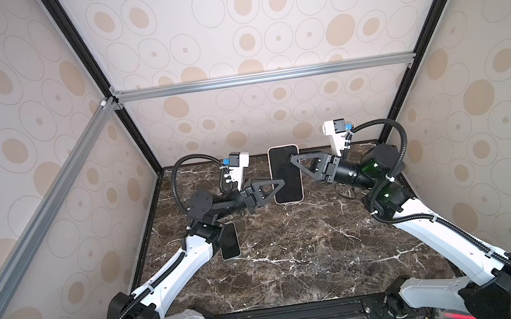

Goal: Take the phone out of the phone case
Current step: Remove the phone case from the phone.

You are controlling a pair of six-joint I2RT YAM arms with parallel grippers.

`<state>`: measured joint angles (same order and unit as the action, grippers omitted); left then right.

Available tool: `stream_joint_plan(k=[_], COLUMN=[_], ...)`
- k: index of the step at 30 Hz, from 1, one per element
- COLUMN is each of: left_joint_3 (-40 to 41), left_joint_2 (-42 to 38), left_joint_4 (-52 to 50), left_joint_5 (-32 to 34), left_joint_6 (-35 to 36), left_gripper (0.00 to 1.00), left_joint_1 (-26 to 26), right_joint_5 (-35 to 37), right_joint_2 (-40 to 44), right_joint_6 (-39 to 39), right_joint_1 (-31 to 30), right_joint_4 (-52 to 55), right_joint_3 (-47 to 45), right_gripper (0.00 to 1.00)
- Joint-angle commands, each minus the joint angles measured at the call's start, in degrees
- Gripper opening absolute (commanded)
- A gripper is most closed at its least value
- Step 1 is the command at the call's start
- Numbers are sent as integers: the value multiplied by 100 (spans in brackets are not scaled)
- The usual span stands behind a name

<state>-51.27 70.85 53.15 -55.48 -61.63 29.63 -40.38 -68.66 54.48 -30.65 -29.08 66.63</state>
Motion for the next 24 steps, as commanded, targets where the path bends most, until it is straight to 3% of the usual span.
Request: stream_joint_plan(k=[1,15,24], left_joint_3=[-340,-378,-502], left_joint_2=[-238,-169,-157], left_joint_4=[329,318,-525], left_joint_5=[-22,-85,-59], left_joint_6=[121,138,957], left_gripper=[0,0,0], left_joint_1=[52,121,100], right_joint_5=[-5,-164,-110], right_joint_2=[69,-212,-198], right_joint_6=[291,773,1497], right_joint_1=[73,83,77], right_joint_4=[-394,-474,-824], right_joint_3=[285,542,309], right_gripper=[50,34,9])
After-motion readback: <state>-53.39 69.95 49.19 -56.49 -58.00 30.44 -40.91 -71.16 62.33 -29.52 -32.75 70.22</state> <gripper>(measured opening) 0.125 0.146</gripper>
